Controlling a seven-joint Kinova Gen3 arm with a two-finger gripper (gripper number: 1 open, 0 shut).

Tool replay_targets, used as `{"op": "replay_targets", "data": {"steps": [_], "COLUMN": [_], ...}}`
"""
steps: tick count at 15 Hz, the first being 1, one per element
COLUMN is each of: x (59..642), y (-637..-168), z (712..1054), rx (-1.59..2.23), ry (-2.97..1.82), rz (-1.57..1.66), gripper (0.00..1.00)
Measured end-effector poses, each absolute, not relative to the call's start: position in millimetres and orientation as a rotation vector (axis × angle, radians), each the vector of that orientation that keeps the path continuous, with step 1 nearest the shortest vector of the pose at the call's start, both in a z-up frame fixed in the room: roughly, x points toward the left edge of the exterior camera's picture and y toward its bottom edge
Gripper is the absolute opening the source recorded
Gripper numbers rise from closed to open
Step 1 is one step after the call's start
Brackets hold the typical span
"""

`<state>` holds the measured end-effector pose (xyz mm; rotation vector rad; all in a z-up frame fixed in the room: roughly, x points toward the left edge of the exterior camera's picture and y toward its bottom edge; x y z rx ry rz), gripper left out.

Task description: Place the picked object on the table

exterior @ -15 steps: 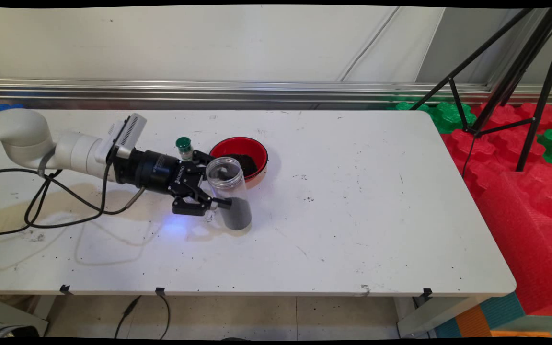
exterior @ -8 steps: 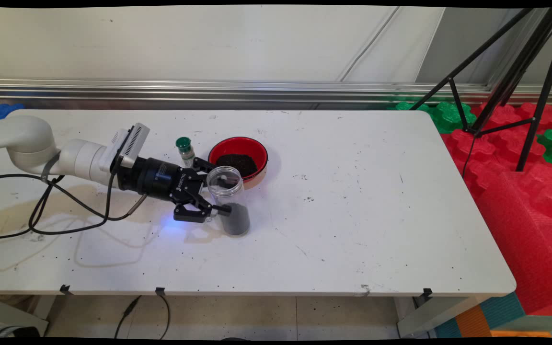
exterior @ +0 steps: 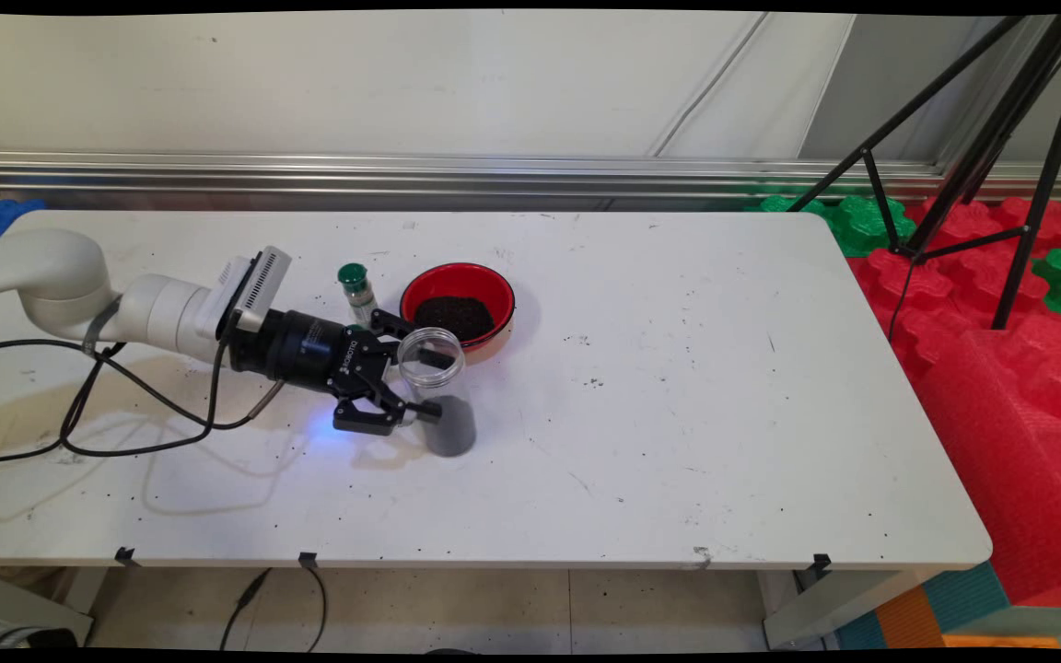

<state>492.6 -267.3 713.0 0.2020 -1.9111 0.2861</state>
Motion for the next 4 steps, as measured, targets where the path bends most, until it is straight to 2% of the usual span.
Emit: {"op": "replay_targets", "data": {"steps": [1,2,4], "x": [492.8,493.1,494.1], "y": [-267.4,-267.6,-267.8], "z": [712.4,711.7,710.2], "rx": [0.202,0.202,0.201], "ry": [-1.912,-1.914,-1.917], "rz": [0.287,0.288,0.291], "gripper": [0.00,1.00,1.00]}}
